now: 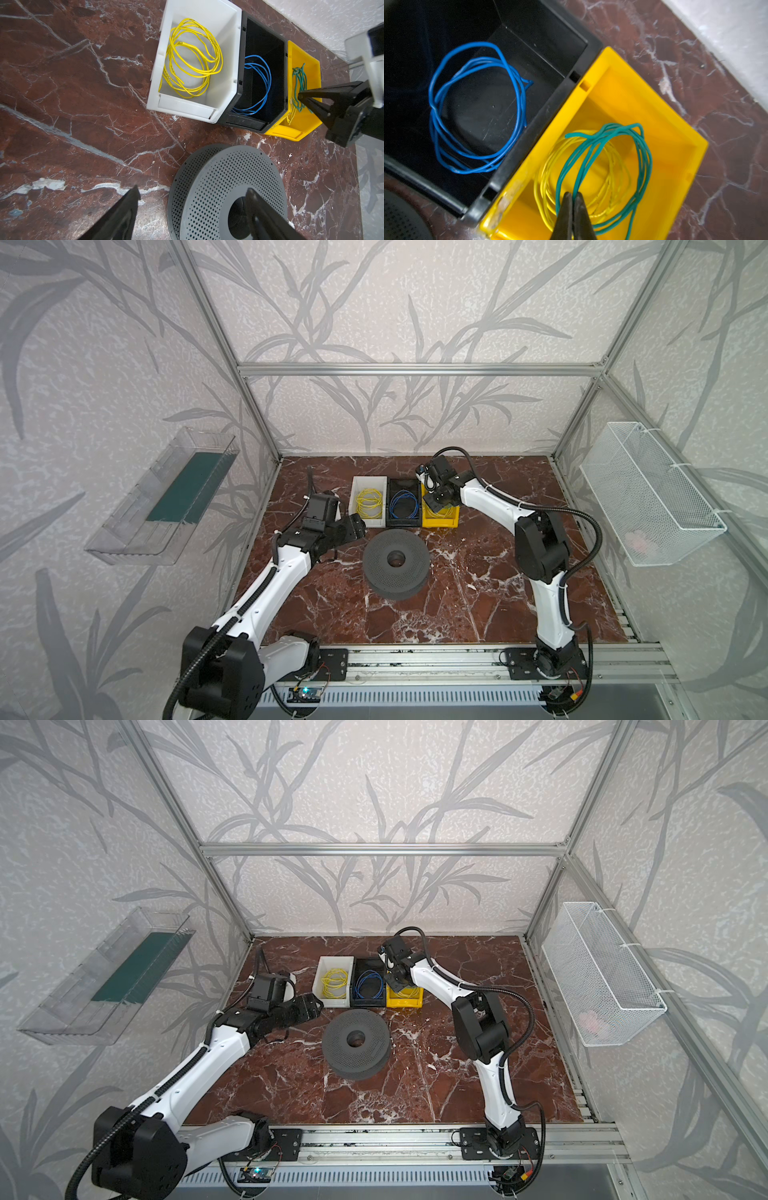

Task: Wrap the cables
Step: 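Grasp the green cable coil with the right gripper and lift it, then carry the green coil toward the left gripper while the left gripper approaches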

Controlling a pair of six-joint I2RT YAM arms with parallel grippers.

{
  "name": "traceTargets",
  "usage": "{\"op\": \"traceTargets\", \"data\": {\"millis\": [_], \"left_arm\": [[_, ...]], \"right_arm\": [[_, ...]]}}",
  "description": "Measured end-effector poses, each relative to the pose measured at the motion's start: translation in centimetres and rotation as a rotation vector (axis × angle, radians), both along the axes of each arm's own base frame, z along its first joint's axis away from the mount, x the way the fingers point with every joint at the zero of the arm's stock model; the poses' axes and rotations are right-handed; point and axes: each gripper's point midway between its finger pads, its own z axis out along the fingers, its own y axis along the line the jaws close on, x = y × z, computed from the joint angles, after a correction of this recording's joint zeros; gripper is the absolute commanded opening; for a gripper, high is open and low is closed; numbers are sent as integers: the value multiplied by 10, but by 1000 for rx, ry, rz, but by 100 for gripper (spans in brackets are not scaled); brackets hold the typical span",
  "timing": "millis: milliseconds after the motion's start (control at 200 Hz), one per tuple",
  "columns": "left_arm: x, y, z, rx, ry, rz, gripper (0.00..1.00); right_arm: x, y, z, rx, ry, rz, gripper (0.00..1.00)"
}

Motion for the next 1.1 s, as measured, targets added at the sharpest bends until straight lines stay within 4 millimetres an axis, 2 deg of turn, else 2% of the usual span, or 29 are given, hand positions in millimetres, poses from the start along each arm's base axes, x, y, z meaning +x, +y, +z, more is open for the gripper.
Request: {"op": "traceTargets", "data": {"millis": [200,445,590,675,785,905,985,1105], "left_arm": [[-1,0,6,-10,-17,6,82],[-2,-3,17,-30,-27,-8,78],[2,-19,42,-106,-72,-72,75],[4,-36,64,-191,-115,-136,73],[1,-60,95,-319,-171,-234,70],[-9,-87,129,-420,-221,-345,70],[-22,-110,151,-464,-250,-430,69],[-42,-141,178,-520,-289,-541,65]], "right_arm": [[-9,-7,60,46,-102,-16,0],[-40,-15,123,160,-173,-16,0],[-81,-10,169,341,-176,43,0],[-118,-6,199,493,-159,106,0],[-166,-2,225,669,-112,188,0],[-204,7,231,829,-22,251,0],[-222,14,220,879,49,263,0],[-249,36,202,848,105,314,0]]}}
